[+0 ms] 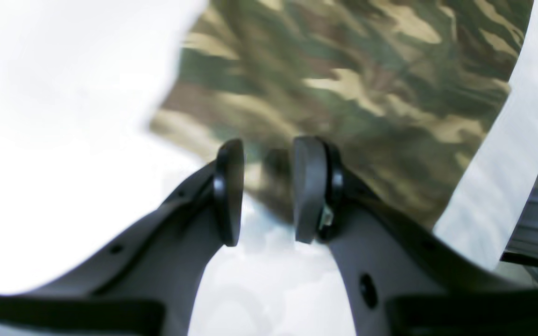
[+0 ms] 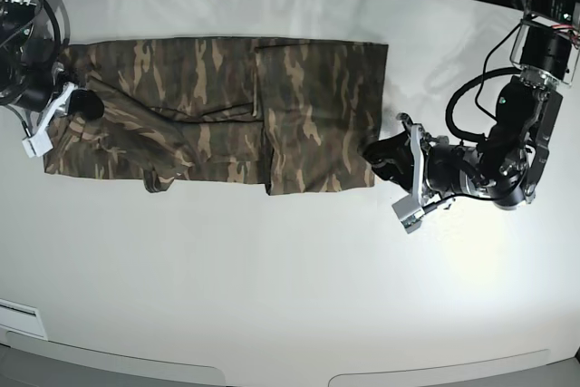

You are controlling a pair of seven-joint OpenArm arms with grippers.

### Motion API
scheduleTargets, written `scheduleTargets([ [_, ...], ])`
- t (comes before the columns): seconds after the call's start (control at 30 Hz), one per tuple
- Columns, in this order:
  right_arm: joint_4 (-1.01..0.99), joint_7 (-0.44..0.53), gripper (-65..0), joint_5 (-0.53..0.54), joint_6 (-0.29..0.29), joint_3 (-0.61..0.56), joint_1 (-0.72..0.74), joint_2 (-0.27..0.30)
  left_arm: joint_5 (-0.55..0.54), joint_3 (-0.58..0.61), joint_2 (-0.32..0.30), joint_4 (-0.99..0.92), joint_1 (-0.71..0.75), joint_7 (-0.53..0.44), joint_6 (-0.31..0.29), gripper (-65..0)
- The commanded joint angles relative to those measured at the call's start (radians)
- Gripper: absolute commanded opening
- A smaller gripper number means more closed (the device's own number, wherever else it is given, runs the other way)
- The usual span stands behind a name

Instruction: Fold the T-shirt properly

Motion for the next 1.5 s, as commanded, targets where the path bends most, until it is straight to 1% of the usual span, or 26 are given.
scheduleTargets([
  [0.0, 0.043, 0.030, -65.0, -0.021, 0.000, 0.020, 0.010, 0.024, -0.012, -0.027, -0.014, 0.012, -0.025, -0.009, -0.004, -44.7],
  [0.1, 0.118, 0.070, -65.0, -0.146, 0.000, 0.064, 0.010, 0.024, 0.012, -0.076, -0.014, 0.012, -0.010, -0.010, -0.004, -44.7],
  [0.13, 0.145, 0.086, -65.0, -0.180, -0.013, 0.084, 0.009, 0.024, 0.020, -0.095, -0.014, 0.012, -0.002, -0.012, -0.004, -44.7],
  [0.2, 0.198, 0.106, -65.0, -0.231, -0.064, 0.125, 0.010, 0.024, 0.032, -0.128, -0.013, 0.012, 0.020, -0.021, -0.004, -44.7],
  [0.3, 0.286, 0.110, -65.0, -0.278, -0.122, 0.175, 0.009, 0.024, 0.045, -0.167, -0.014, 0.012, 0.058, -0.041, -0.005, -44.7],
  [0.37, 0.358, 0.105, -65.0, -0.283, -0.181, 0.201, 0.004, 0.023, 0.044, -0.186, -0.013, 0.012, 0.080, -0.045, -0.008, -44.7],
  [0.4, 0.394, 0.098, -65.0, -0.263, -0.208, 0.209, 0.001, 0.023, 0.045, -0.190, -0.014, 0.012, 0.090, -0.045, -0.008, -44.8],
  [0.47, 0.451, 0.057, -65.0, -0.173, -0.222, 0.213, 0.001, 0.023, 0.044, -0.194, -0.013, 0.012, 0.103, -0.045, -0.008, -44.8],
  [0.5, 0.473, 0.032, -65.0, -0.103, -0.208, 0.213, 0.001, 0.020, 0.044, -0.194, -0.014, 0.012, 0.111, -0.047, -0.009, -44.8],
  [0.57, 0.505, -0.037, -65.0, 0.063, -0.145, 0.213, 0.001, 0.009, 0.044, -0.194, -0.013, 0.012, 0.126, -0.047, -0.015, -44.7],
  [0.6, 0.516, -0.078, -65.0, 0.142, -0.124, 0.213, 0.001, 0.001, 0.043, -0.194, -0.013, 0.012, 0.131, -0.047, -0.019, -44.8],
  [0.63, 0.520, -0.122, -65.0, 0.225, -0.111, 0.212, 0.001, -0.010, 0.044, -0.194, -0.013, 0.012, 0.136, -0.047, -0.023, -44.8],
  [0.67, 0.520, -0.143, -65.0, 0.306, -0.101, 0.212, 0.001, -0.019, 0.044, -0.194, -0.013, 0.012, 0.137, -0.047, -0.023, -44.8],
  [0.73, 0.520, -0.143, -65.0, 0.431, -0.094, 0.212, 0.000, -0.040, 0.043, -0.194, -0.013, 0.012, 0.138, -0.047, -0.023, -44.8],
  [0.87, 0.524, -0.143, -65.0, 0.431, -0.080, 0.199, 0.001, -0.089, 0.034, -0.194, -0.013, 0.012, 0.139, -0.048, -0.023, -44.8],
  [0.97, 0.524, -0.143, -65.0, 0.431, -0.087, 0.133, 0.001, -0.126, 0.033, -0.194, -0.013, 0.012, 0.139, -0.048, -0.023, -44.8],
  [1.13, 0.524, -0.143, -65.0, 0.431, -0.024, -0.005, 0.002, -0.192, 0.033, -0.194, -0.013, 0.012, 0.139, -0.056, -0.023, -44.8],
  [1.23, 0.524, -0.143, -65.0, 0.431, -0.020, -0.047, 0.002, -0.218, 0.034, -0.194, -0.013, 0.012, 0.139, -0.055, -0.023, -44.8],
  [1.33, 0.524, -0.143, -65.0, 0.431, -0.019, -0.077, 0.001, -0.261, 0.034, -0.194, -0.014, 0.012, 0.139, -0.055, -0.023, -44.8],
  [1.47, 0.524, -0.143, -65.0, 0.431, 0.000, -0.134, 0.002, -0.318, 0.033, -0.194, -0.013, 0.012, 0.139, -0.055, -0.023, -44.8],
])
